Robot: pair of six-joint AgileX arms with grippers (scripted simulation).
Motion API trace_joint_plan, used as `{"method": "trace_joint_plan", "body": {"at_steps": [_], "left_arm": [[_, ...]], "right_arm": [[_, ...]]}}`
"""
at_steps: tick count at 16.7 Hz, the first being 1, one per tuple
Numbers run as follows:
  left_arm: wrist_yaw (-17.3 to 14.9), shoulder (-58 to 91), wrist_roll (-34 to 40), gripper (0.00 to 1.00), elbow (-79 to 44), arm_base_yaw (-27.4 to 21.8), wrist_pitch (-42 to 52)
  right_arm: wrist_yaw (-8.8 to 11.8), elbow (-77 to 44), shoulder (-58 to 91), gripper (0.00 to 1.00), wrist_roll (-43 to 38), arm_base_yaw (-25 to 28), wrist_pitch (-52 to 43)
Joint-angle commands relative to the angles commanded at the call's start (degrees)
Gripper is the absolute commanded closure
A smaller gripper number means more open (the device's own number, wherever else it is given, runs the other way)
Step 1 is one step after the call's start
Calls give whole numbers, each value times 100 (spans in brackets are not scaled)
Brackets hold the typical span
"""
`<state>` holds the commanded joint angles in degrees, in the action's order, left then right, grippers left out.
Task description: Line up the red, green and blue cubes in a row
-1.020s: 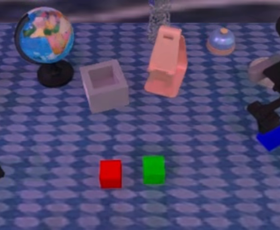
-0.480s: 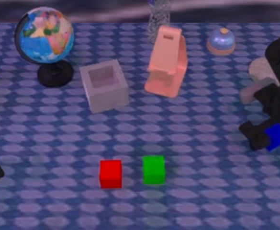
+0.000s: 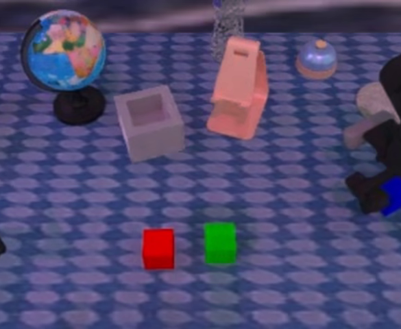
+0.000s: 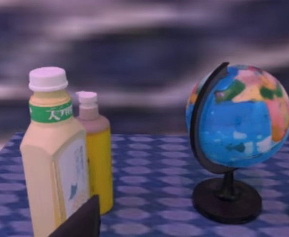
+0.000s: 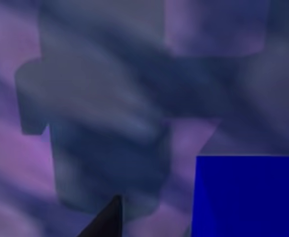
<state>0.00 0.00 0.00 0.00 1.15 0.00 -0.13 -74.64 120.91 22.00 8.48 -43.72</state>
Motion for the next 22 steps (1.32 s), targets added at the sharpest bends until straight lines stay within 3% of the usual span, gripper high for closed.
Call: {"method": "trace_joint_plan", "body": {"at_steps": [7,17,22], "left_arm": [[0,0,0,0,0,0,0],[0,0,0,0,0,0,0],[0,0,0,0,0,0,0]], "right_arm": [[0,0,0,98,0,0,0],[23,-30,-86,100,-19,-3,-59],[34,-493,-422,100,-6,27,-912]]}}
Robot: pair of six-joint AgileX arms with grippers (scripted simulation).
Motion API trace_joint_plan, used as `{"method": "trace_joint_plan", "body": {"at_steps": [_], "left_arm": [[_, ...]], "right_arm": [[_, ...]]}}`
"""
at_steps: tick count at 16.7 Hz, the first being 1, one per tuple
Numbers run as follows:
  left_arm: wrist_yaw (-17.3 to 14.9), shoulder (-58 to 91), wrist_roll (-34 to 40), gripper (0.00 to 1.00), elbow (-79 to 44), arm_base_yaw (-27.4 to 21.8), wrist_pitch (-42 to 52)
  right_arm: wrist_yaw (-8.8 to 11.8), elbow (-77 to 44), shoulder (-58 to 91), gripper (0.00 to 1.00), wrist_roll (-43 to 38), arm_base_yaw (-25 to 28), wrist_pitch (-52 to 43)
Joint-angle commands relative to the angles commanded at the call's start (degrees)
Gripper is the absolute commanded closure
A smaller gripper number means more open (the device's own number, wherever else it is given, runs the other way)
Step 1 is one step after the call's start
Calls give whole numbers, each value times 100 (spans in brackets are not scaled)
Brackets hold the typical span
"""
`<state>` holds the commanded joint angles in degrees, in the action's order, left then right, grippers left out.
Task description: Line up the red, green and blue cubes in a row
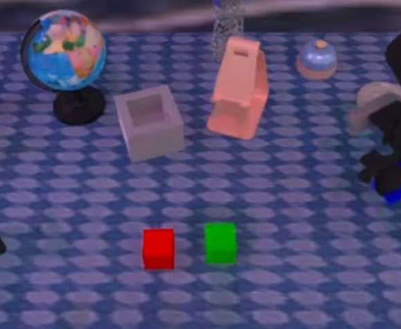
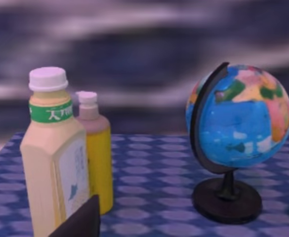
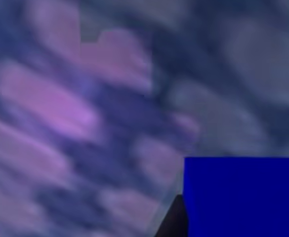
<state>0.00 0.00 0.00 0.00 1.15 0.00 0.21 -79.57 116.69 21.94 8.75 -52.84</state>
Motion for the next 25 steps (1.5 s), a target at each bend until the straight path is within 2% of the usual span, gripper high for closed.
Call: {"method": "trace_joint_plan", "body": {"at_steps": [3,8,11,15,22,25], "left_arm": [[0,0,0,0,0,0,0],[0,0,0,0,0,0,0],[0,0,0,0,0,0,0],[0,0,0,0,0,0,0],[0,0,0,0,0,0,0],[0,0,0,0,0,0,0]], "right_arm": [[-6,-273,-249,100,-1,13,-493],[-5,-295,-267,100,-21,-7,-532],[-5,-324,-269,100,-404,208,-563],[-9,-351,-292,100,-1603,816,-663],[-17,-252,-471,100,-4618,2182,-844],[-31,-207,-610,100,-5558,2644,-853]]}}
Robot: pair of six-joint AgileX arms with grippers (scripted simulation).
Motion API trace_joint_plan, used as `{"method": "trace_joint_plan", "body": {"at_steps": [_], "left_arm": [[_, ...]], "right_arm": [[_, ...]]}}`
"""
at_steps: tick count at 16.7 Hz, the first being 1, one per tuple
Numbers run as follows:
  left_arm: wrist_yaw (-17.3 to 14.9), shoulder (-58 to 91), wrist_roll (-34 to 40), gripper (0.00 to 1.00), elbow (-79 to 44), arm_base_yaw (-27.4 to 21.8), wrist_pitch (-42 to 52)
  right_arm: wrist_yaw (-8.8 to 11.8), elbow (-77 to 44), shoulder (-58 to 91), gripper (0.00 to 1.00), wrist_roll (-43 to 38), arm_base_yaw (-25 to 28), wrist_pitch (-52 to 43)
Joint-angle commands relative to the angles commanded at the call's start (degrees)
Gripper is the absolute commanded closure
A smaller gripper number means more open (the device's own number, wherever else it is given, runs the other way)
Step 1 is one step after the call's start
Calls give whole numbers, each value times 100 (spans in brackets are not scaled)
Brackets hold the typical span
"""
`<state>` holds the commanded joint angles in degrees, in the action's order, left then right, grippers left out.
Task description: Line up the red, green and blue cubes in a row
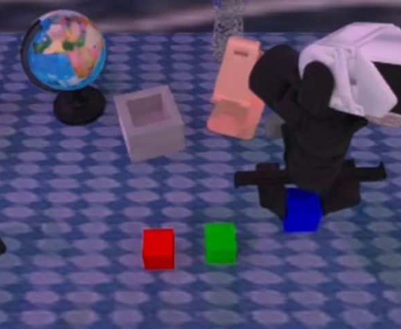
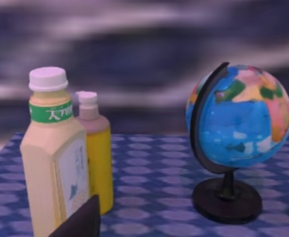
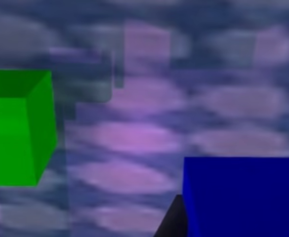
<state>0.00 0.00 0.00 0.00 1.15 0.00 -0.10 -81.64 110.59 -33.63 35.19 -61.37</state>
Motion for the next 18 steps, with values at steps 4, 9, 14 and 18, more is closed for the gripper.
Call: {"method": "trace_joint_plan", "body": {"at_steps": [4,9,14,18], "left_arm": [[0,0,0,0,0,0,0],[0,0,0,0,0,0,0],[0,0,0,0,0,0,0],[0,0,0,0,0,0,0]], "right_arm": [[-15,19,-99,100,-418,240,15],[-3,81,-42,100,-408,225,115],[-9,702,311,100,-438,247,1175],[-19,927,463,100,-450,265,1485]]}}
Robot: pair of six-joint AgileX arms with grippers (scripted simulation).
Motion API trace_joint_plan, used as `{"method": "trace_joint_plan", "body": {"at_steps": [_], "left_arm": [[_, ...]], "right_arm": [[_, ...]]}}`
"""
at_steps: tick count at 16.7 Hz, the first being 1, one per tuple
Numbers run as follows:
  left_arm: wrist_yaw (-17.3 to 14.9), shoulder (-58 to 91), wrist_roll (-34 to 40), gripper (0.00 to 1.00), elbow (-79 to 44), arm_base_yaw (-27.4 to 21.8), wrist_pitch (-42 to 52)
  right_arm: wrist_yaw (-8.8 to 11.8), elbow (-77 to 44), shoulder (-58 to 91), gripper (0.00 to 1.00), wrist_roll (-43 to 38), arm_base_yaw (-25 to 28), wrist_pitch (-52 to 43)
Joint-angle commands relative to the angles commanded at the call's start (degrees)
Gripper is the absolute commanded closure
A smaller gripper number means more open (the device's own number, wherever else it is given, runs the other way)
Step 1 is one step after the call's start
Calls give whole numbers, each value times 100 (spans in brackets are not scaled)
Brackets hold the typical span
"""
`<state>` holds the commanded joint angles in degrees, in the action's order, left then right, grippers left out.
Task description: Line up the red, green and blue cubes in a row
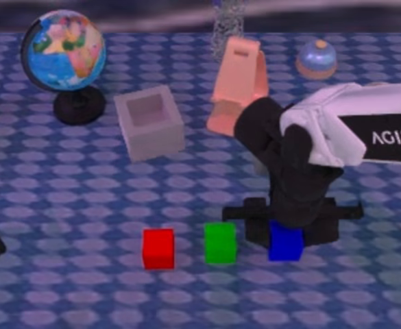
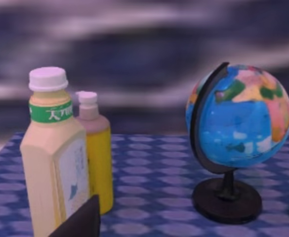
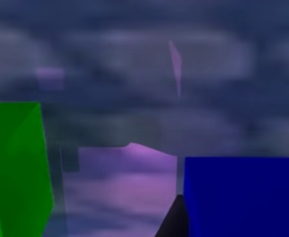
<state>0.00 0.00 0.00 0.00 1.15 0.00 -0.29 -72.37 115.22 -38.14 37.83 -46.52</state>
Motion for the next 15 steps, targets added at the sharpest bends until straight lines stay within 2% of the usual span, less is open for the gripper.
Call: {"method": "trace_joint_plan", "body": {"at_steps": [2,15], "left_arm": [[0,0,0,0,0,0,0],[0,0,0,0,0,0,0]], "right_arm": [[0,0,0,100,0,0,0],[0,0,0,2,0,0,0]]}}
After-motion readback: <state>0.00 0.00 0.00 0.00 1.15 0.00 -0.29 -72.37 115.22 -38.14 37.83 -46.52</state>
